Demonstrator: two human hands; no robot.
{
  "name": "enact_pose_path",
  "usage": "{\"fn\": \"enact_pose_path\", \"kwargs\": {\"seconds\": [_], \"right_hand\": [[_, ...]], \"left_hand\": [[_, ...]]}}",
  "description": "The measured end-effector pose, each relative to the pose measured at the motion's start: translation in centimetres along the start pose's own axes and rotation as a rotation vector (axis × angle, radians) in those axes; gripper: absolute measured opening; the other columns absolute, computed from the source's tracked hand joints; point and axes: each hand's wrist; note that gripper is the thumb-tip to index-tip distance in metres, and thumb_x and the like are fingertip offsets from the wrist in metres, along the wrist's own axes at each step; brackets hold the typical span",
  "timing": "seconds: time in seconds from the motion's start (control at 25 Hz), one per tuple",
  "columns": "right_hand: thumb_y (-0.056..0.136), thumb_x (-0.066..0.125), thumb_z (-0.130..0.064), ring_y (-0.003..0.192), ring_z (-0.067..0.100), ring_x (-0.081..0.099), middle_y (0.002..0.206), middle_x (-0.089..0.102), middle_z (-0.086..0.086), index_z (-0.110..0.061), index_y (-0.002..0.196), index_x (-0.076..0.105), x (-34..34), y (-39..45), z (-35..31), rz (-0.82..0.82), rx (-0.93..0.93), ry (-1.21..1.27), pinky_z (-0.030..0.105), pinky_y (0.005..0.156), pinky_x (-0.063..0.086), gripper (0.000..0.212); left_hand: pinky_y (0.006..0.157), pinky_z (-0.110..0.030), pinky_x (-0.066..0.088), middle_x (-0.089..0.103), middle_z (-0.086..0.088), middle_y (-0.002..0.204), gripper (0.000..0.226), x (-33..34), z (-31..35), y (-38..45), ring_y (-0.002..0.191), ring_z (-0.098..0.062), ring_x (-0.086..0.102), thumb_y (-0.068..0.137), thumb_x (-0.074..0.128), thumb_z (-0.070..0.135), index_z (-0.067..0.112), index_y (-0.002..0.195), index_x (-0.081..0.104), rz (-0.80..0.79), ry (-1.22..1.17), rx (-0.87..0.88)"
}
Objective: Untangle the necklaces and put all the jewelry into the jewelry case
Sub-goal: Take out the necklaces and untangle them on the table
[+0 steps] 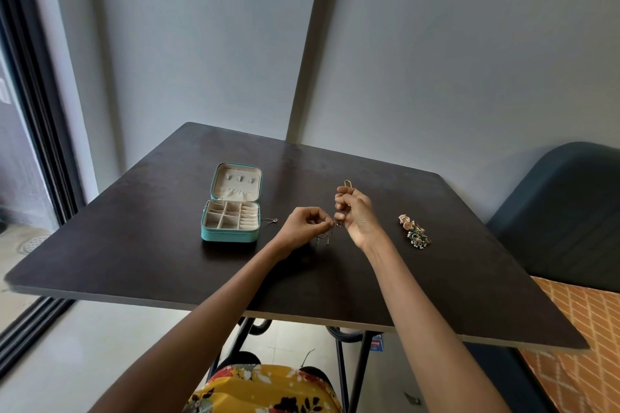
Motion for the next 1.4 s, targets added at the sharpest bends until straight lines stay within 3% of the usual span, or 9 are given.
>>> {"fn": "enact_pose_path", "kwargs": {"seconds": [0.2,0.36,0.48,0.6,0.8,1.0,1.24,1.32,1.4], "right_hand": [[0.085,0.039,0.013,0.058,0.009,0.038,0.07,0.046,0.002,-0.01,0.084,0.05,-0.6,-0.1,0.1,0.025,0.01,0.069,0.016,0.038,0.03,0.026],[0.085,0.041,0.013,0.057,0.009,0.039,0.07,0.046,0.002,-0.009,0.083,0.05,-0.5,0.0,0.3,0.029,0.014,0.075,0.017,0.038,0.031,0.024],[0.084,0.04,0.014,0.056,0.01,0.039,0.069,0.045,0.003,-0.009,0.083,0.049,-0.2,0.1,0.4,0.026,0.014,0.086,0.017,0.037,0.03,0.025],[0.084,0.04,0.014,0.057,0.01,0.039,0.07,0.045,0.003,-0.009,0.083,0.049,-0.2,0.1,0.4,0.028,0.011,0.094,0.017,0.037,0.029,0.025],[0.085,0.041,0.011,0.057,0.008,0.04,0.073,0.048,0.001,-0.012,0.082,0.05,-1.1,-0.2,0.5,0.052,-0.009,0.112,0.017,0.037,0.029,0.025],[0.088,0.044,0.008,0.06,0.008,0.045,0.075,0.047,0.0,-0.013,0.084,0.052,-2.0,-0.4,1.4,0.007,-0.079,0.002,0.019,0.044,0.041,0.022],[0.081,0.053,0.017,0.069,0.01,0.054,0.079,0.052,0.001,-0.013,0.086,0.057,-3.2,-0.5,3.4,-0.018,-0.175,-0.314,0.019,0.063,0.05,0.031],[0.08,0.06,0.014,0.076,0.009,0.058,0.08,0.059,0.0,-0.016,0.084,0.06,-3.6,-0.6,4.2,-0.004,-0.212,-0.429,0.018,0.07,0.052,0.03],[0.081,0.066,0.006,0.08,0.008,0.063,0.082,0.065,-0.002,-0.02,0.082,0.063,-4.0,-0.8,4.7,-0.021,-0.241,-0.532,0.018,0.074,0.052,0.026]], "left_hand": [[0.061,-0.023,0.04,0.063,-0.005,0.075,0.007,0.0,-0.3,0.2,0.064,-0.012,0.048,0.085,0.067,0.015,0.008,0.083,0.069,-0.012,-0.013,-0.017],[0.059,-0.015,0.042,0.069,-0.004,0.085,0.01,0.0,0.2,0.1,0.065,0.0,0.053,0.087,0.066,0.014,0.01,0.094,0.07,-0.02,-0.087,-0.013],[0.074,-0.03,0.048,0.071,-0.015,0.089,0.003,0.0,-0.1,0.2,0.077,-0.014,0.058,0.083,0.07,0.014,0.014,0.085,0.072,-0.039,-0.079,-0.012],[0.085,-0.041,0.051,0.072,-0.012,0.084,0.003,0.0,-0.1,0.1,0.079,-0.016,0.063,0.081,0.071,0.01,0.011,0.079,0.07,-0.021,-0.062,-0.019],[0.083,-0.046,0.05,0.073,-0.007,0.082,0.007,-0.1,-0.3,0.3,0.08,-0.02,0.064,0.084,0.068,0.013,0.014,0.077,0.066,-0.026,-0.051,0.002],[0.087,-0.033,0.049,0.073,-0.005,0.082,0.008,0.0,-0.5,0.4,0.08,-0.01,0.065,0.085,0.065,0.012,0.014,0.078,0.067,-0.023,-0.025,-0.029],[0.084,-0.03,0.052,0.073,-0.005,0.081,0.007,0.0,-0.8,0.6,0.078,-0.012,0.066,0.082,0.067,0.011,0.015,0.077,0.069,0.002,0.005,-0.05],[0.079,-0.027,0.054,0.073,-0.007,0.082,0.006,0.1,-0.9,0.7,0.076,-0.012,0.067,0.082,0.068,0.012,0.015,0.077,0.07,0.002,0.013,-0.053],[0.064,-0.017,0.049,0.073,-0.008,0.082,0.007,0.1,-0.8,0.7,0.068,-0.006,0.063,0.083,0.067,0.014,0.015,0.078,0.07,0.004,0.041,-0.06]]}}
Point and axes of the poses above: each hand's wrist, its own y-axis towards the middle knuckle, its own x-axis out of the palm, z = x × y
